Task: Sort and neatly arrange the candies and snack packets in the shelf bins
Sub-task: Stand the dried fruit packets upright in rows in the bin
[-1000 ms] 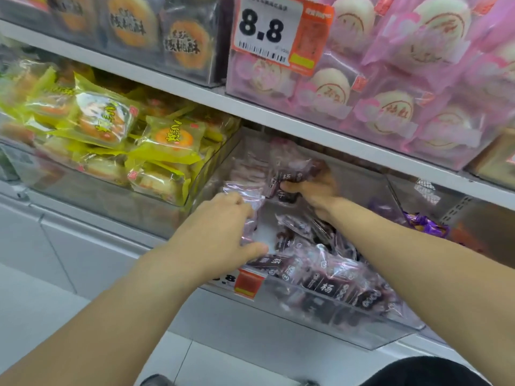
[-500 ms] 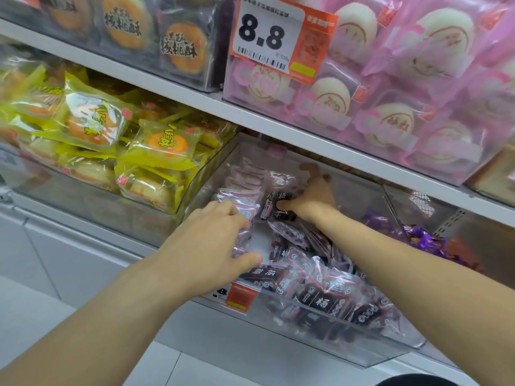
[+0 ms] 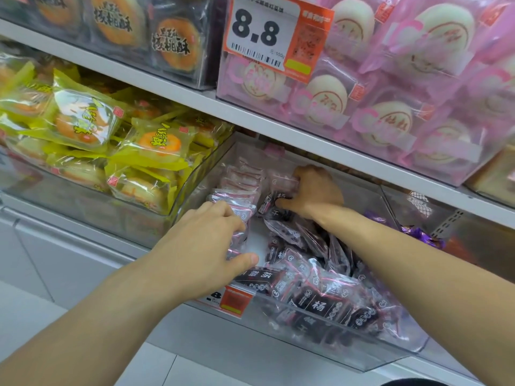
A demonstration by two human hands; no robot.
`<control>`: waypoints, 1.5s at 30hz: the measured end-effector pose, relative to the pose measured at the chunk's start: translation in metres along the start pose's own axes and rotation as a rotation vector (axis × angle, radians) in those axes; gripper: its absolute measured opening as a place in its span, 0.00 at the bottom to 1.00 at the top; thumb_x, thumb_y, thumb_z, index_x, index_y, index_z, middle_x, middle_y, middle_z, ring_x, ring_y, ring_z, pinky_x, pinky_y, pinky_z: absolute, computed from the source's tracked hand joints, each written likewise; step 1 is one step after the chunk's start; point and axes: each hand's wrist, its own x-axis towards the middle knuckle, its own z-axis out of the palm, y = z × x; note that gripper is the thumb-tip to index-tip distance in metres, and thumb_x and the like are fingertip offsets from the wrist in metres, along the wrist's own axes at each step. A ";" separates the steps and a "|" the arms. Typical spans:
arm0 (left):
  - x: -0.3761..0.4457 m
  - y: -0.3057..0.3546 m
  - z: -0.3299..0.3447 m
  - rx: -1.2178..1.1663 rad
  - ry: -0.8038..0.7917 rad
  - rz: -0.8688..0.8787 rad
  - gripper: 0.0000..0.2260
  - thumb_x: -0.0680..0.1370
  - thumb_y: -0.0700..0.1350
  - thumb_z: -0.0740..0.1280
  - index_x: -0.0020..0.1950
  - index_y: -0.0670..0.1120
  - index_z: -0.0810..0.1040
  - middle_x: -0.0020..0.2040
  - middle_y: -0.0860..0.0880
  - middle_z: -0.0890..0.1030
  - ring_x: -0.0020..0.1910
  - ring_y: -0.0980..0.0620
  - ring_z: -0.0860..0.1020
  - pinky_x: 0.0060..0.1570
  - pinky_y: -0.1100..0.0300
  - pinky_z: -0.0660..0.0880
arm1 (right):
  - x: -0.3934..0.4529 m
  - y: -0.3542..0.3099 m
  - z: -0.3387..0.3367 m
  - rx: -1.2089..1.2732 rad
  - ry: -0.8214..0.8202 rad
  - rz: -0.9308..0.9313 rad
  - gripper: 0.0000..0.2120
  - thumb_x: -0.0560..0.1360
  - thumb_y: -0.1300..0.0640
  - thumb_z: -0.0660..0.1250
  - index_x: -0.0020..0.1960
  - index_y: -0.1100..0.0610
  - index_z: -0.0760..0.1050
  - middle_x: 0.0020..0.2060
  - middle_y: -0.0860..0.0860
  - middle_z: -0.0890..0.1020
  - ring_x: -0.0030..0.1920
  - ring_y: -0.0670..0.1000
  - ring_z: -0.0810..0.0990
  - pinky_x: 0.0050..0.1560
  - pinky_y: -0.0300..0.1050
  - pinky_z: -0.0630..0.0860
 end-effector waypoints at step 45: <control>0.001 0.001 -0.002 0.016 -0.065 -0.052 0.34 0.68 0.71 0.52 0.69 0.57 0.72 0.62 0.58 0.69 0.62 0.55 0.68 0.61 0.57 0.67 | -0.005 -0.005 -0.012 0.273 -0.097 0.147 0.32 0.71 0.36 0.72 0.67 0.50 0.67 0.66 0.51 0.67 0.63 0.53 0.74 0.59 0.43 0.73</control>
